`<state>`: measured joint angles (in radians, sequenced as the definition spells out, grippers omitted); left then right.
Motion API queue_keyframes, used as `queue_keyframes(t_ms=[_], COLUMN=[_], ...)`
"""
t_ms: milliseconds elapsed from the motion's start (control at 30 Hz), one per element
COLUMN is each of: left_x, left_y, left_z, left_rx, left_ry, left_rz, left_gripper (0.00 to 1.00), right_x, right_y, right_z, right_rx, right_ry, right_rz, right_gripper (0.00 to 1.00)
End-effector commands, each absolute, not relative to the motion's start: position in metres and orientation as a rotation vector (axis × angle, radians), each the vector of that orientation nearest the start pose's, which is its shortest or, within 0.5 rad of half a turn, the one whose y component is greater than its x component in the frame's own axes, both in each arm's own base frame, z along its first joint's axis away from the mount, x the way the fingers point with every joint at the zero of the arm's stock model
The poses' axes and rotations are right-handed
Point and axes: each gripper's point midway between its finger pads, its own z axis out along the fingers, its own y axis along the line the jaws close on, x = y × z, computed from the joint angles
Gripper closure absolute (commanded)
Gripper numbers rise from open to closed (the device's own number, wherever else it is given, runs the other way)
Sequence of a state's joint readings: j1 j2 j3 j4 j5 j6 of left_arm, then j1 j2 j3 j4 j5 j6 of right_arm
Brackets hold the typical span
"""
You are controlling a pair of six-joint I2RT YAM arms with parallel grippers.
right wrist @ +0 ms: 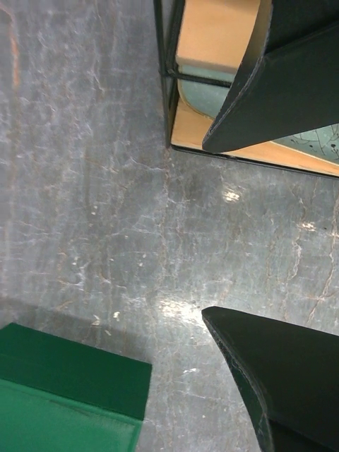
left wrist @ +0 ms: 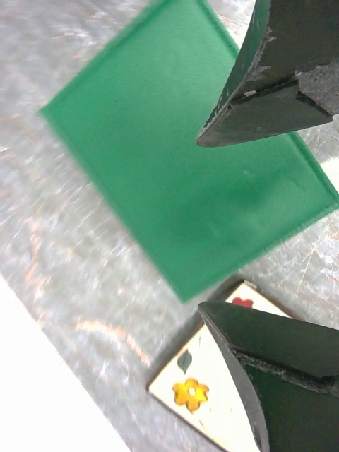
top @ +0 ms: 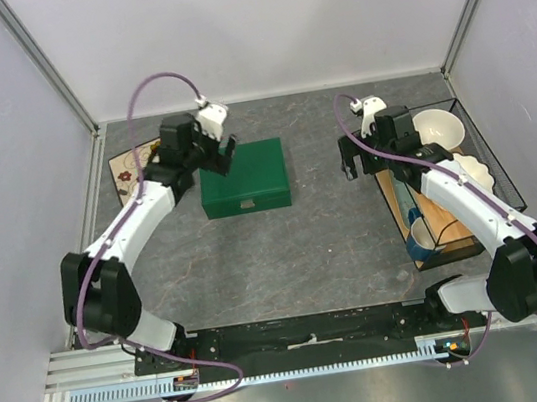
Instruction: Organize the mixed jewelry
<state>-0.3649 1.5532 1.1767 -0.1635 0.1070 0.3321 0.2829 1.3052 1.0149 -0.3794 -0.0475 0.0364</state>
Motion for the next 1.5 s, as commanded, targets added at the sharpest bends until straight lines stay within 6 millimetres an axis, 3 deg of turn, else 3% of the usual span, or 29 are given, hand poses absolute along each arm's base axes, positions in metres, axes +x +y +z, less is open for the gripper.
queue_keyframes(t_ms=[0, 300, 433, 467, 567, 867, 1033, 1467], left_x=[0.435, 0.422, 0.415, 0.412, 0.408, 0.402, 0.403, 0.411], left_y=[-0.14, -0.084, -0.07, -0.069, -0.067, -0.068, -0.068, -0.073], left_z=[0.287, 0.335, 0.349, 0.353, 0.361, 0.411, 0.419, 0.419], left_rx=[0.48, 0.307, 0.264, 0.259, 0.256, 0.252, 0.25, 0.247], left_ry=[1.832, 1.783, 1.751, 1.737, 1.709, 1.627, 1.615, 1.614], left_rz=[-0.21, -0.165, -0.175, -0.178, -0.18, -0.188, -0.194, -0.218], left_gripper=[0.04, 0.01, 0.01, 0.01, 0.01, 0.01, 0.01, 0.01], right_x=[0.384, 0.42, 0.427, 0.429, 0.436, 0.436, 0.436, 0.441], right_y=[0.105, 0.107, 0.102, 0.1, 0.087, 0.07, 0.068, 0.072], right_z=[0.23, 0.308, 0.346, 0.364, 0.391, 0.455, 0.467, 0.45], right_rx=[-0.262, -0.317, -0.267, -0.241, -0.148, -0.062, -0.046, -0.053], right_ry=[2.069, 1.969, 1.838, 1.771, 1.705, 1.554, 1.531, 1.567], right_rz=[0.149, 0.083, 0.059, 0.052, -0.003, -0.061, -0.065, -0.056], right_gripper=[0.02, 0.02, 0.02, 0.02, 0.02, 0.02, 0.02, 0.02])
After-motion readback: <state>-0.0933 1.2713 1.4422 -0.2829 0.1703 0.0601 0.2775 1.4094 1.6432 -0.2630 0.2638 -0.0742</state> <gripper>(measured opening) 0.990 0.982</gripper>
